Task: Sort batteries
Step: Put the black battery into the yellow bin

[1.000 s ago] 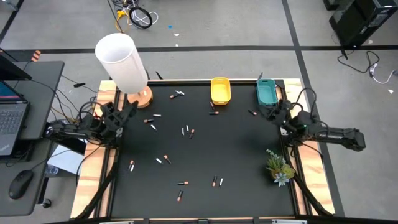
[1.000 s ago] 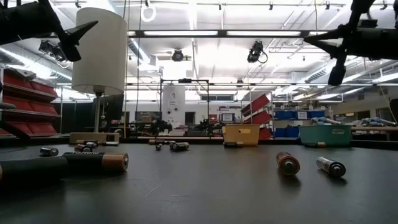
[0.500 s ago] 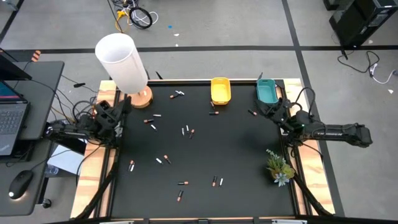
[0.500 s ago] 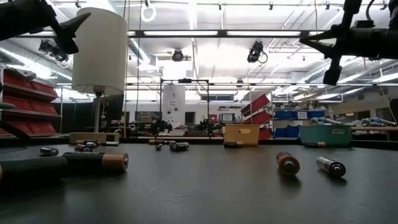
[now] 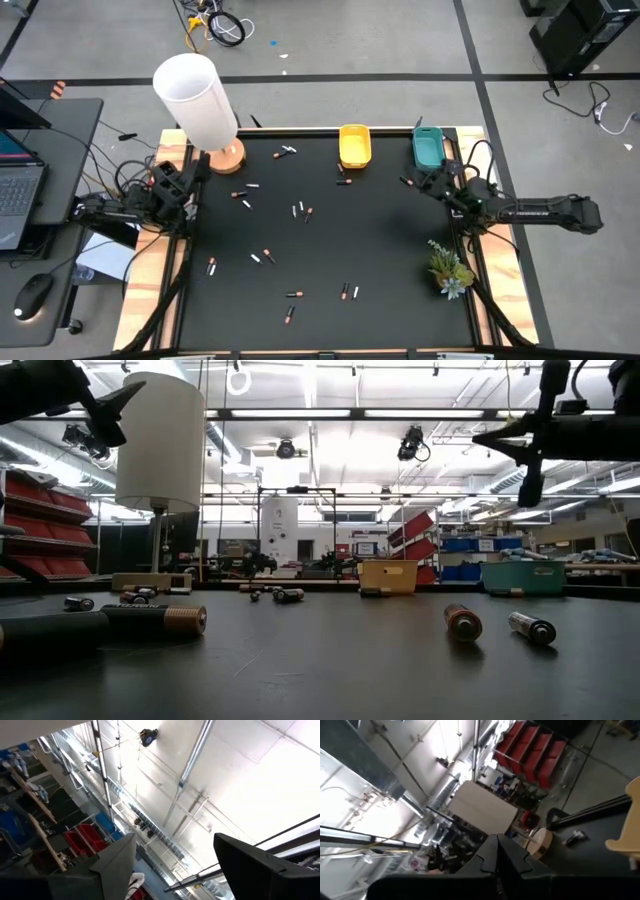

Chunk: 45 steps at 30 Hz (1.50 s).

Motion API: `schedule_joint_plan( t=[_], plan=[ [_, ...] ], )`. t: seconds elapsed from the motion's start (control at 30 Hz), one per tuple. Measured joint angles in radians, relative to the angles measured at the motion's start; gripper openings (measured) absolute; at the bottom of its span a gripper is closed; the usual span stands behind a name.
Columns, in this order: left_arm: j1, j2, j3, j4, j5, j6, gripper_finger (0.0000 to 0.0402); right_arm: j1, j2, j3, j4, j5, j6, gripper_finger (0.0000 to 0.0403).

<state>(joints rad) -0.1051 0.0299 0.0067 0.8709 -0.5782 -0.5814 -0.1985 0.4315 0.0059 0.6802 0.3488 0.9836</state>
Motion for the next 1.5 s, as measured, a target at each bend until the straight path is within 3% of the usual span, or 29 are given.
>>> schedule_joint_plan(
  t=[0.2, 0.37, 0.6, 0.83, 1.03, 1.13, 1.5],
  plan=[
    [0.000, 0.000, 0.000, 0.002, -0.085, 0.001, 0.0282, -0.014, 0.021, 0.000, 0.022, 0.065, 0.036, 0.0028],
    [0.000, 0.001, 0.000, 0.008, -0.168, 0.016, 0.0282, -0.014, 0.052, 0.002, 0.145, 0.070, 0.087, 0.0035],
    [0.000, 0.002, 0.000, 0.002, -0.368, 0.107, 0.0282, -0.013, 0.138, 0.119, 0.165, 0.122, -0.173, 0.0014],
    [0.000, 0.003, 0.000, 0.010, -0.379, 0.101, 0.0282, -0.003, 0.292, 0.326, 0.155, 0.209, -0.534, 0.0011],
    [0.000, 0.003, 0.001, 0.001, -0.344, 0.075, 0.0282, -0.014, 0.442, 0.502, 0.158, 0.147, -0.436, 0.0012],
    [-0.001, 0.003, 0.034, -0.107, -0.340, 0.055, 0.0282, -0.010, 0.495, 0.568, 0.157, 0.095, -0.380, 0.0023],
    [-0.002, 0.003, 0.268, -0.497, -0.341, 0.080, 0.0282, -0.069, 0.574, 0.711, 0.158, 0.122, -0.374, 0.0049]
  ],
)
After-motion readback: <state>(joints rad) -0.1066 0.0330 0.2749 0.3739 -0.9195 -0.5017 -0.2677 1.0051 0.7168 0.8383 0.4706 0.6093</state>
